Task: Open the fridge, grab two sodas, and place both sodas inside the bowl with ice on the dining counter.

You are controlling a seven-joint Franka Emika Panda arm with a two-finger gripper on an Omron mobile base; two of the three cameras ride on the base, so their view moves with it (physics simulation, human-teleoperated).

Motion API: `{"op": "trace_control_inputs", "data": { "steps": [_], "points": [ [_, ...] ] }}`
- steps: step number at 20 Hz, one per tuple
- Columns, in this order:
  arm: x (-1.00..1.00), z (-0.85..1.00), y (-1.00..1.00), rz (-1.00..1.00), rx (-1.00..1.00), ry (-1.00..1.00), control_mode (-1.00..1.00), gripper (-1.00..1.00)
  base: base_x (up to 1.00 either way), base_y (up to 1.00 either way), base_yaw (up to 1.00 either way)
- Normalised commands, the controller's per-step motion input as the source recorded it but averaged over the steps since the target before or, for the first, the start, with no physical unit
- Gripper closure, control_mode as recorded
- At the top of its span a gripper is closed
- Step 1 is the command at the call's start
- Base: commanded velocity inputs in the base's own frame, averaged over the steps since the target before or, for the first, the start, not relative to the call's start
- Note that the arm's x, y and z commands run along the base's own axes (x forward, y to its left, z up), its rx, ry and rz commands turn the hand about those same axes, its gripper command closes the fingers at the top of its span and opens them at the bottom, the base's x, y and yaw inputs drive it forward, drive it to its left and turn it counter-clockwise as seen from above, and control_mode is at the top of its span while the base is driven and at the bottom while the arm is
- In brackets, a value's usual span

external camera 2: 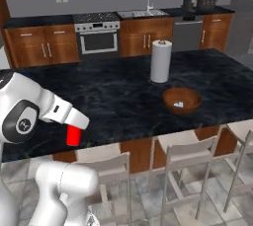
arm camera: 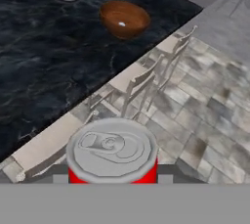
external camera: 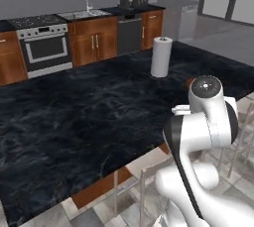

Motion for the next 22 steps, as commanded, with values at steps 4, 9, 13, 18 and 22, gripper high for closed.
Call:
{"op": "trace_control_inputs", "data": {
  "steps": [4,9,13,18,22],
  "points": [
    [0.00,0.00,0.00,0.00,0.00,0.00,1.00,1.00,0.12,-1.00,0.25],
    [0.00,0.00,0.00,0.00,0.00,0.00,1.00,1.00,0.18,-0.94,0.27],
    [0.00,0.00,0.00,0.00,0.00,0.00,1.00,1.00,0.26,-0.84,0.31],
    [0.00,0.00,0.00,0.00,0.00,0.00,1.00,1.00,0.27,-0.83,0.32],
    [0.00,0.00,0.00,0.00,0.00,0.00,1.00,1.00,0.53,-0.74,0.32]
  ]
}}
